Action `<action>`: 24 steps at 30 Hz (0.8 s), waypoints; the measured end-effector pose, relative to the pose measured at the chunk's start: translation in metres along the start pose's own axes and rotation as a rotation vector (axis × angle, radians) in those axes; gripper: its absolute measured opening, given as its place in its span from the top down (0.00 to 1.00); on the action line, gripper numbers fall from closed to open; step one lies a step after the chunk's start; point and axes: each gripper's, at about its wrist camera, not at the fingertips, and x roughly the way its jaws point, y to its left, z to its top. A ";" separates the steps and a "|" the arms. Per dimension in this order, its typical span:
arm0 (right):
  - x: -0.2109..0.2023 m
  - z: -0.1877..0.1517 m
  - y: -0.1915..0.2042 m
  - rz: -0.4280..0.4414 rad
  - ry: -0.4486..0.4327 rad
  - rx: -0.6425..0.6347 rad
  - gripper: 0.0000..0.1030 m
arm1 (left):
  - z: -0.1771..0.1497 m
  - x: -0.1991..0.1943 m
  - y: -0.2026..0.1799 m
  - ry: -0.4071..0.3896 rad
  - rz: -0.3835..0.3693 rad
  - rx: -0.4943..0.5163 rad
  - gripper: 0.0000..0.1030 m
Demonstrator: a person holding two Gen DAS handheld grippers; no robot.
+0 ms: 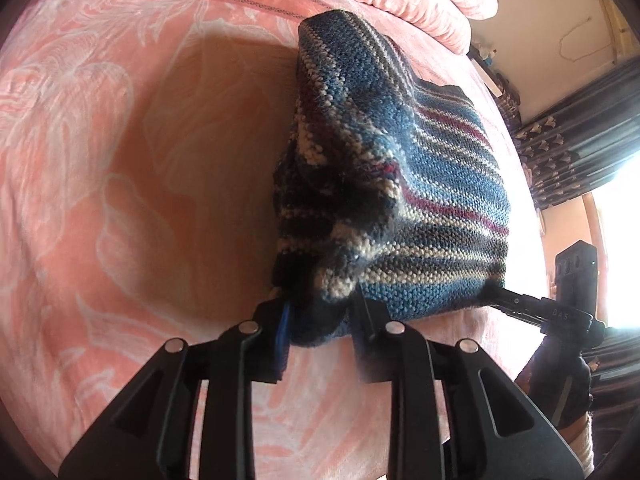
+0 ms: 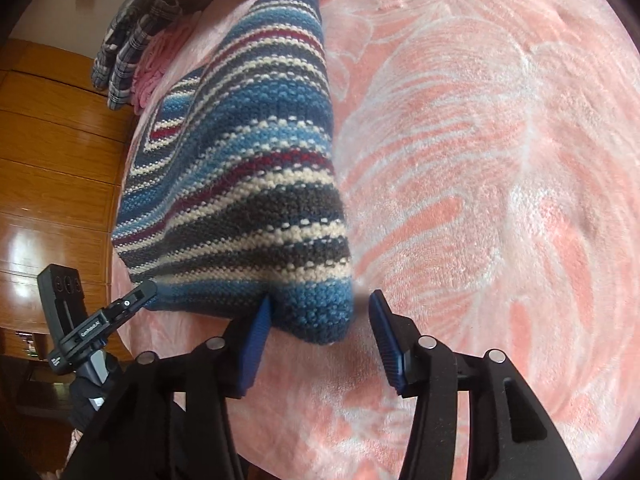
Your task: Fold small clothes
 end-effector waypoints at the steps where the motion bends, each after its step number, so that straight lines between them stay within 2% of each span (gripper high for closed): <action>1: -0.005 -0.003 0.003 -0.032 -0.006 -0.001 0.42 | -0.003 -0.006 -0.003 -0.005 0.014 0.009 0.71; 2: -0.010 -0.005 0.006 -0.054 -0.012 -0.002 0.34 | -0.006 -0.012 -0.006 -0.010 0.024 0.013 0.69; 3: -0.016 -0.009 0.009 -0.075 -0.022 -0.005 0.32 | -0.009 -0.018 -0.008 -0.015 0.028 0.011 0.67; 5: -0.027 -0.015 0.017 -0.121 -0.041 -0.020 0.30 | -0.014 -0.031 -0.012 -0.030 0.035 0.006 0.56; 9: -0.042 -0.028 0.037 -0.231 -0.072 -0.068 0.20 | -0.026 -0.051 -0.023 -0.045 0.084 0.020 0.51; 11: -0.049 -0.034 0.045 -0.252 -0.081 -0.076 0.18 | -0.032 -0.059 -0.028 -0.050 0.103 0.023 0.43; 18: -0.068 -0.058 0.073 -0.321 -0.130 -0.147 0.16 | -0.052 -0.082 -0.040 -0.057 0.186 0.040 0.37; 19: -0.072 -0.063 0.077 -0.322 -0.137 -0.153 0.16 | -0.055 -0.085 -0.043 -0.058 0.196 0.042 0.34; 21: -0.077 -0.070 0.084 -0.342 -0.148 -0.157 0.06 | -0.060 -0.091 -0.047 -0.067 0.204 0.047 0.29; 24: -0.086 -0.081 0.094 -0.361 -0.176 -0.193 0.06 | -0.068 -0.099 -0.056 -0.082 0.238 0.070 0.28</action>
